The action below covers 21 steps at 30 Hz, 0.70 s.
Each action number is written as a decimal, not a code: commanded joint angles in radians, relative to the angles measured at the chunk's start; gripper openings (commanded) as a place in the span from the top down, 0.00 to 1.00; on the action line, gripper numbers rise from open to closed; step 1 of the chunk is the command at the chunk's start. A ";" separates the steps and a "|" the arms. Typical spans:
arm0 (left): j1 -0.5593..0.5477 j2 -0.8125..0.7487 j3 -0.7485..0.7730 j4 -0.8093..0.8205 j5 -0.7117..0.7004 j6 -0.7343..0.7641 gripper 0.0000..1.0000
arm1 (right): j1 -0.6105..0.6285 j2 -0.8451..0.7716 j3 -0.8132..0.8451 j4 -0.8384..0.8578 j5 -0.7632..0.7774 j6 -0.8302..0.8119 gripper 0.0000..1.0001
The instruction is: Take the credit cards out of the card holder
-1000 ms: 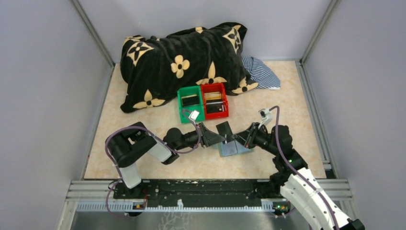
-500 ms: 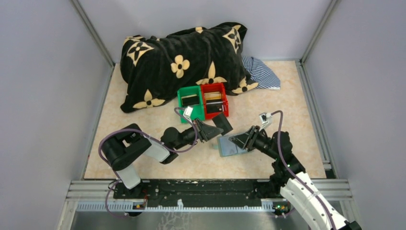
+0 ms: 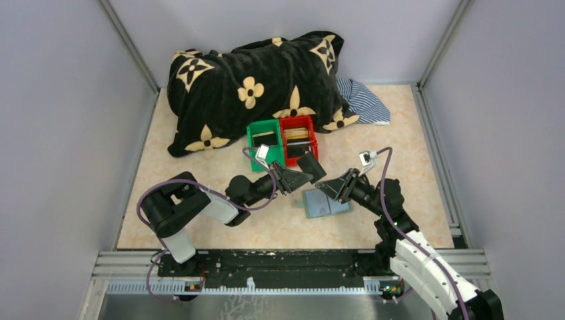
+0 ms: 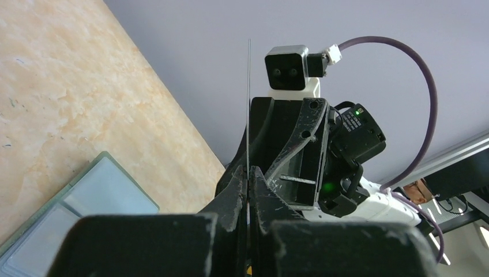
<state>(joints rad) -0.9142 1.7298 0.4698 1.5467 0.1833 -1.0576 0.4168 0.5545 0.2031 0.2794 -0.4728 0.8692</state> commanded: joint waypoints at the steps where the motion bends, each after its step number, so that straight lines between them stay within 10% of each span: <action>1: -0.005 0.004 0.009 0.242 -0.010 -0.007 1.00 | 0.004 0.033 0.036 0.135 -0.002 0.001 0.69; 21: -0.005 -0.004 -0.005 0.242 -0.005 -0.010 1.00 | 0.002 0.113 0.067 0.228 0.040 -0.032 0.75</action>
<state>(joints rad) -0.9142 1.7298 0.4679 1.5467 0.1757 -1.0622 0.4168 0.6510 0.2188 0.3988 -0.4454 0.8562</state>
